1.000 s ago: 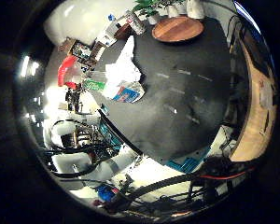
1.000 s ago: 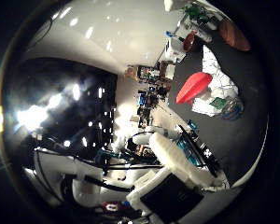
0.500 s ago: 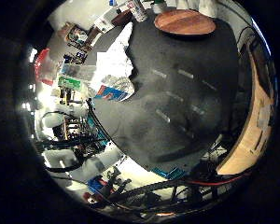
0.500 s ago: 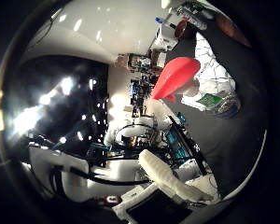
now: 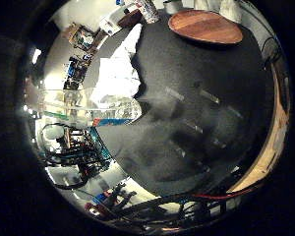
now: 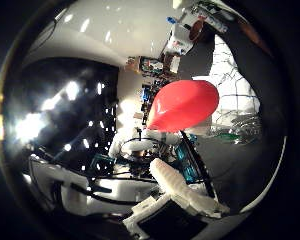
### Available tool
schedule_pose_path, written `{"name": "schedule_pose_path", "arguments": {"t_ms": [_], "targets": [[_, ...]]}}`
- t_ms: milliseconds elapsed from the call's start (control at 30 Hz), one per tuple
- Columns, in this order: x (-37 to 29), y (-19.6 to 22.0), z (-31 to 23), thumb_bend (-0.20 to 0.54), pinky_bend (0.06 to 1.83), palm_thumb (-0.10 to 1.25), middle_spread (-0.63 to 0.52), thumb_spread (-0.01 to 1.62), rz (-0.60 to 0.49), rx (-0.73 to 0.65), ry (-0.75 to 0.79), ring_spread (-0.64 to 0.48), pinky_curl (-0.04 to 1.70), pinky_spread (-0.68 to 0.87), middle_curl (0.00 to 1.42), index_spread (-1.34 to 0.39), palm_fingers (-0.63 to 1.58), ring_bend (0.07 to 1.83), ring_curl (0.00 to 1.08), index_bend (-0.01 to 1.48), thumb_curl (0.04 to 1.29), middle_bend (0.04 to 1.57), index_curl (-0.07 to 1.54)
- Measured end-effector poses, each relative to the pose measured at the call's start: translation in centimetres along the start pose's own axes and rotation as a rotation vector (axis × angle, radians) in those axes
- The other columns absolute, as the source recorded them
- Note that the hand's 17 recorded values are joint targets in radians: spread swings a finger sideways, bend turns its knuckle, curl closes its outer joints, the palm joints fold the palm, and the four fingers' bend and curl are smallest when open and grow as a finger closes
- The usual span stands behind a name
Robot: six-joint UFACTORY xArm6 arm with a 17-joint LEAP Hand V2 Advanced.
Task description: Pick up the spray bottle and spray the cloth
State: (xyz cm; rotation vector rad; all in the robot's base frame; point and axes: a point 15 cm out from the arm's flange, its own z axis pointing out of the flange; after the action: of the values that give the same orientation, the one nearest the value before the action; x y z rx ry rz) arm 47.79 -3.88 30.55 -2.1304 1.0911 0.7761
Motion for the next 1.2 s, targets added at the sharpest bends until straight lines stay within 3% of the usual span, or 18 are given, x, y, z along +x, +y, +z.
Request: {"name": "schedule_pose_path", "arguments": {"t_ms": [733,867,1067,1200], "targets": [[-1.5,-1.7,4.0,-0.027,0.33,0.57,0.03,0.96,-0.037,-0.052,-0.059,0.04,0.33,0.29,0.32,-0.37,0.07,0.22,0.28,0.15,0.30,0.21,0.26],[-2.2,-1.5,5.2,-0.027,0.36,0.57,0.00,0.96,-0.031,-0.050,-0.096,0.02,0.33,0.27,0.33,-0.35,0.15,0.29,0.29,0.13,0.30,0.24,0.24],[-2.3,-0.7,6.7,-0.022,0.41,0.60,-0.03,0.97,-0.021,-0.066,-0.138,-0.02,0.33,0.12,0.39,-0.28,0.32,0.45,0.32,0.13,0.30,0.41,0.21],[-2.6,-0.7,7.3,-0.021,0.49,0.63,-0.10,0.98,-0.028,-0.080,-0.151,-0.09,0.33,-0.09,0.44,-0.24,0.52,0.63,0.36,0.16,0.30,0.51,0.22]]}}
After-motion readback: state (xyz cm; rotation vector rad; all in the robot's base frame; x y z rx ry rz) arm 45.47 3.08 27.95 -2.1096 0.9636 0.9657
